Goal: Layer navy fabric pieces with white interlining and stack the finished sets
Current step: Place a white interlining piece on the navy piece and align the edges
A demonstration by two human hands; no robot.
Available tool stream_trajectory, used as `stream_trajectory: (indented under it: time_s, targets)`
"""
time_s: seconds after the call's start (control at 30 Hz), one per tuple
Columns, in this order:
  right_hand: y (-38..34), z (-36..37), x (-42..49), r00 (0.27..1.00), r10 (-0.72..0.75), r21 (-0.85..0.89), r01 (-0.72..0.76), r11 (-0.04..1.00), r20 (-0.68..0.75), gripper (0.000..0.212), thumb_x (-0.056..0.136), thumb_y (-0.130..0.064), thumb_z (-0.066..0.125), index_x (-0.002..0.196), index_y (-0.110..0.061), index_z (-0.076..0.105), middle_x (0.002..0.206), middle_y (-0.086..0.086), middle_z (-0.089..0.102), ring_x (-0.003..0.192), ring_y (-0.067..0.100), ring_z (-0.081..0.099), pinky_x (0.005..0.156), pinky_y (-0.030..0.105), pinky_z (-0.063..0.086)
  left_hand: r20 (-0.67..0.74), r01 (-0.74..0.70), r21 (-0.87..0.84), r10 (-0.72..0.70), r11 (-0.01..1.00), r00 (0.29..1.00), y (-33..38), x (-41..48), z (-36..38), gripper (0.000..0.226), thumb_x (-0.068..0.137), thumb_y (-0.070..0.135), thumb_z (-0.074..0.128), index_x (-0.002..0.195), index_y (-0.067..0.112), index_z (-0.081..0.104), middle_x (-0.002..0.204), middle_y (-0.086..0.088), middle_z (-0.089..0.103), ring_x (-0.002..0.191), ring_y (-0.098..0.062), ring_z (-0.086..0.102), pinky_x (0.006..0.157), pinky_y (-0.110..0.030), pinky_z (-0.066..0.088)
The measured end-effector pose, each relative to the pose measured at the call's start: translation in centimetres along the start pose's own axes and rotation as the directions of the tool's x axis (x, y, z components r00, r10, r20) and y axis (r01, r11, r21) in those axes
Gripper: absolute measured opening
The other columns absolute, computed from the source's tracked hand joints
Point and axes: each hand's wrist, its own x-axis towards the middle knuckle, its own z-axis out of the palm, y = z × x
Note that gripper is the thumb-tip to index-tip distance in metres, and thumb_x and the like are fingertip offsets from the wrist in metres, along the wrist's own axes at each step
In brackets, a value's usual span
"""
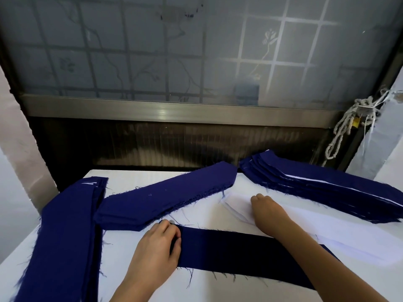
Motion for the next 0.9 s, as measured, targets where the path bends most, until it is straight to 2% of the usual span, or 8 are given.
stream_trajectory:
  time_s: [0.07,0.13,0.23,0.47,0.57,0.73,0.9]
  targets:
    - [-0.5,-0.2,0.2,0.999,-0.024,-0.09,0.026,0.996,0.027,0.032,0.092,-0.005,0.045,0.124,-0.007,0.045,0.123,0.011,0.048,0.112,0.025,0.05,0.091,0.032,0.046,0.006,0.001,0.003,-0.001,1.0,1.0,0.0,-0.1,-0.1,0.014,0.083,0.017,0.071,0.081,0.026,0.06,0.082,0.018,0.049,0.075,-0.005,0.05,0.065,-0.021,0.046]
    - [-0.8,-0.7,0.4,0.997,-0.038,-0.141,0.047,0.989,0.065,0.034,0.092,-0.01,0.047,0.125,-0.006,0.045,0.124,0.012,0.049,0.112,0.025,0.052,0.092,0.033,0.047,0.004,-0.002,-0.002,0.002,1.0,1.0,0.0,-0.1,-0.2,0.015,0.083,0.016,0.072,0.081,0.026,0.06,0.082,0.018,0.049,0.074,-0.005,0.05,0.064,-0.021,0.045]
    - [-0.8,-1.7,0.7,0.99,-0.069,-0.185,0.091,0.979,0.12,0.033,0.092,-0.018,0.048,0.123,-0.007,0.049,0.121,0.012,0.053,0.108,0.026,0.055,0.089,0.034,0.047,0.002,-0.007,0.004,0.007,1.0,1.0,0.1,-0.1,-0.2,0.014,0.084,0.016,0.071,0.082,0.026,0.061,0.082,0.018,0.049,0.074,-0.006,0.05,0.064,-0.021,0.045]
    - [-1.0,-0.9,0.7,0.986,-0.151,-0.344,0.164,0.925,0.063,0.025,0.093,-0.007,0.051,0.118,-0.007,0.051,0.115,0.011,0.057,0.101,0.026,0.06,0.076,0.031,0.044,0.024,-0.071,0.069,0.07,0.995,0.997,0.4,-0.2,-0.7,0.018,0.079,0.014,0.074,0.082,0.026,0.061,0.077,0.016,0.054,0.068,-0.008,0.053,0.057,-0.021,0.045]
    - [-0.9,-0.7,0.6,0.987,-0.158,-0.329,0.157,0.931,0.024,0.025,0.093,-0.007,0.05,0.118,-0.008,0.051,0.114,0.01,0.057,0.1,0.026,0.06,0.075,0.031,0.043,0.01,-0.055,0.053,0.054,0.997,0.998,0.5,-0.2,-0.7,0.022,0.075,0.012,0.077,0.083,0.026,0.061,0.076,0.017,0.056,0.066,-0.007,0.054,0.055,-0.019,0.044]
    - [-0.5,-0.3,0.4,0.982,-0.187,-0.29,0.169,0.942,-0.035,0.024,0.093,-0.007,0.047,0.116,-0.01,0.051,0.112,0.009,0.058,0.097,0.026,0.06,0.074,0.031,0.043,0.012,-0.018,0.021,0.017,1.0,1.0,0.4,-0.3,-0.7,0.024,0.075,0.013,0.078,0.084,0.028,0.061,0.077,0.02,0.054,0.067,-0.004,0.052,0.056,-0.011,0.034]
    - [-0.3,-0.2,0.2,0.99,-0.124,-0.141,0.114,0.983,-0.066,0.024,0.091,-0.01,0.047,0.114,-0.013,0.05,0.112,0.007,0.058,0.097,0.025,0.06,0.075,0.03,0.043,0.014,0.01,0.01,-0.01,1.0,1.0,0.2,-0.3,-0.5,0.021,0.08,0.015,0.073,0.084,0.029,0.059,0.078,0.021,0.051,0.069,-0.003,0.05,0.056,-0.015,0.038]
